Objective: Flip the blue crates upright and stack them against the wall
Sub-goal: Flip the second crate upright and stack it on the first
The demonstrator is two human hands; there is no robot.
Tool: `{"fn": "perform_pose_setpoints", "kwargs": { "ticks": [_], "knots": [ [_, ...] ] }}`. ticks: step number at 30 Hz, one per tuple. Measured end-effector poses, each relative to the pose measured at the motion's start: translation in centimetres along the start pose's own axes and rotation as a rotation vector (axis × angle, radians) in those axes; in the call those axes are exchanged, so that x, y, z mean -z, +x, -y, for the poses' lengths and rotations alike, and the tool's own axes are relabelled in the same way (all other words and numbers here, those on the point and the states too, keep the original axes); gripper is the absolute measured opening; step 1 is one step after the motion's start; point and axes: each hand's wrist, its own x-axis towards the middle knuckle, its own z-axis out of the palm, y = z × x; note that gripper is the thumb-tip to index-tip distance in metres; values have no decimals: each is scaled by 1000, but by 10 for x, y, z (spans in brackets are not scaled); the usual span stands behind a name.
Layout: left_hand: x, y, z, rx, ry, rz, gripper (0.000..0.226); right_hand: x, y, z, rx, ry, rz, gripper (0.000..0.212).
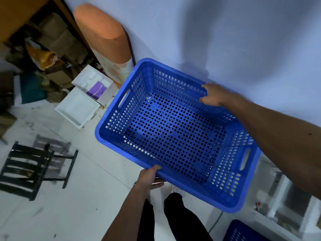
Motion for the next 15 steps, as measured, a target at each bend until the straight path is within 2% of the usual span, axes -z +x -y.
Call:
{"fn": "perform_pose_setpoints", "kwargs": {
  "ticks": [4,9,15],
  "knots": [
    [0,2,3,-20,26,16,34,-23,-29,0,107,-91,32,77],
    [-3,-3,2,-47,70,17,35,-49,-70,3,145,-68,77,74],
    [-1,-19,2,-66,206,9,44,-89,-134,-4,62,338,117,69]
  ]
}}
